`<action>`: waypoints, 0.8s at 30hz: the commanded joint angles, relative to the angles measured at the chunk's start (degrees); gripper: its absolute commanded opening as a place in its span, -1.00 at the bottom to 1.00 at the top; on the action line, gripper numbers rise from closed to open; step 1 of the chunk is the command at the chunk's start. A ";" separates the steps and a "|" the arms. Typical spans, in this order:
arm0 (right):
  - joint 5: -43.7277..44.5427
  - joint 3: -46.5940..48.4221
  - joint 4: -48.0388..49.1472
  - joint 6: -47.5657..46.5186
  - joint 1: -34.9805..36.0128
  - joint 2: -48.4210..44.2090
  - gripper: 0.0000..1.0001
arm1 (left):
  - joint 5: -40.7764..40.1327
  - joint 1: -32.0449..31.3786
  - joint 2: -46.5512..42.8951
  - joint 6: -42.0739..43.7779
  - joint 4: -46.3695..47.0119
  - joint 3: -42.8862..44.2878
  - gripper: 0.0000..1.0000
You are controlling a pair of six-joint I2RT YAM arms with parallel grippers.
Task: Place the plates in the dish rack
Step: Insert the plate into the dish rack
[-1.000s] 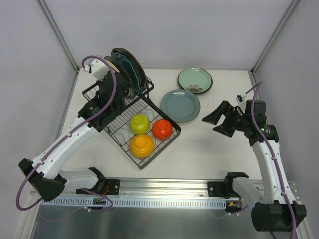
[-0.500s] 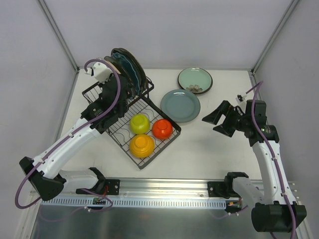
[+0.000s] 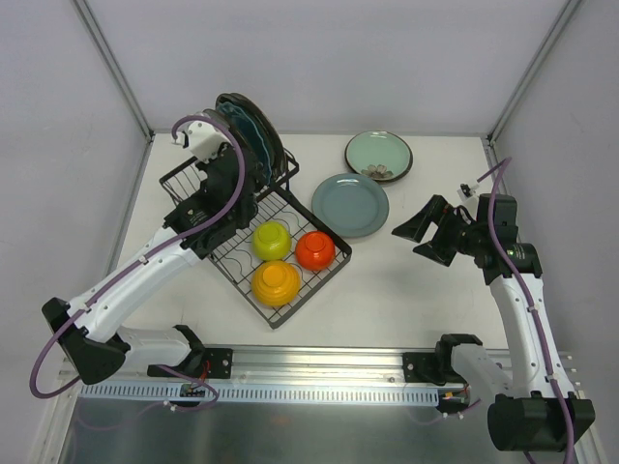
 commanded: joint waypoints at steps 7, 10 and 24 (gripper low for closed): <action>-1.44 0.05 2.18 -0.50 -0.44 -1.14 0.93 | -2.40 -0.82 -1.81 -2.43 6.94 0.51 -1.00; -1.35 -0.12 2.18 -0.59 -0.53 -1.14 0.93 | -2.84 -0.82 -1.90 -2.96 6.95 -0.72 -1.00; -1.18 0.05 2.09 -0.68 -0.45 -1.06 0.93 | -2.49 -0.82 -2.43 -2.79 6.94 -3.45 -0.39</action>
